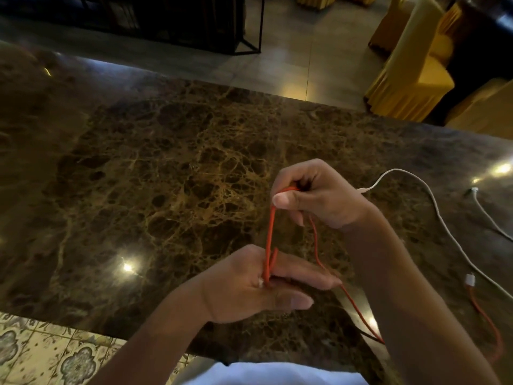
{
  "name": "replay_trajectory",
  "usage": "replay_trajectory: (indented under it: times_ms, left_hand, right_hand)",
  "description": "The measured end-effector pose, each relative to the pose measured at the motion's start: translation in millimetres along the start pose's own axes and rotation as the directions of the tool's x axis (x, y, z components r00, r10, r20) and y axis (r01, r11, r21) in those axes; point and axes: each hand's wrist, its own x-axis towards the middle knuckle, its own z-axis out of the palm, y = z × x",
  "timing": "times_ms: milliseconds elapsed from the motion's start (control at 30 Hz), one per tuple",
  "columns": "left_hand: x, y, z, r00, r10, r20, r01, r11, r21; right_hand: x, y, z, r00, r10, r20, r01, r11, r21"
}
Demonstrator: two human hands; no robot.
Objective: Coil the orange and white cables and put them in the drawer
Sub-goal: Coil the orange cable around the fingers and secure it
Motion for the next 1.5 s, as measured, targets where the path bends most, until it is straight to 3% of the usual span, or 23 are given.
replay_trajectory:
  times_ms: [133, 233, 367, 567, 667, 833, 1000, 1100, 1200, 1267, 1400, 1500]
  left_hand:
    - [-7, 17, 5, 0.995, 0.09, 0.04, -0.086, 0.992, -0.091]
    - [-9, 21, -1, 0.989, 0.115, -0.089, -0.126, 0.984, -0.123]
    - [-12, 19, -9, 0.988, 0.123, -0.092, -0.13, 0.989, -0.075]
    - [-7, 21, -31, 0.947, 0.182, -0.265, -0.193, 0.981, -0.016]
    - [-2, 9, -42, 0.92, 0.148, -0.363, -0.126, 0.988, 0.084]
    - [7, 3, -41, 0.916, 0.107, -0.387, -0.122, 0.992, -0.015]
    - [12, 12, -38, 0.938, 0.068, -0.341, -0.094, 0.994, -0.062]
    - [3, 28, -30, 0.975, 0.122, -0.185, -0.171, 0.947, -0.272]
    - [-4, 40, -18, 0.984, 0.175, -0.031, -0.175, 0.926, -0.334]
    - [-5, 43, -15, 0.977, 0.213, -0.005, -0.196, 0.892, -0.406]
    - [2, 43, -21, 0.953, 0.252, -0.168, -0.303, 0.806, -0.509]
    - [10, 23, -38, 0.919, 0.222, -0.326, -0.305, 0.924, -0.231]
  right_hand:
    - [4, 30, 13, 0.998, 0.057, 0.031, -0.062, 0.978, 0.2]
    - [-2, 47, 22, 0.996, 0.08, 0.028, -0.085, 0.939, 0.334]
    - [-7, 51, 28, 0.99, 0.133, 0.041, -0.139, 0.919, 0.369]
    - [-14, 56, 43, 0.97, 0.237, -0.051, -0.226, 0.962, 0.156]
    - [-20, 46, 52, 0.958, 0.258, -0.126, -0.259, 0.966, 0.004]
    - [-24, 45, 49, 0.93, 0.323, -0.177, -0.359, 0.901, -0.244]
    - [-21, 52, 50, 0.898, 0.404, -0.172, -0.427, 0.897, -0.119]
    - [-16, 66, 51, 0.924, 0.321, -0.209, -0.347, 0.933, -0.098]
    - [-11, 72, 55, 0.927, 0.24, -0.29, -0.239, 0.97, 0.037]
    - [-6, 69, 57, 0.907, 0.247, -0.341, -0.244, 0.968, 0.052]
    - [0, 65, 64, 0.9, 0.048, -0.433, -0.13, 0.978, -0.161]
    - [-15, 69, 63, 0.911, 0.125, -0.392, -0.227, 0.948, -0.224]
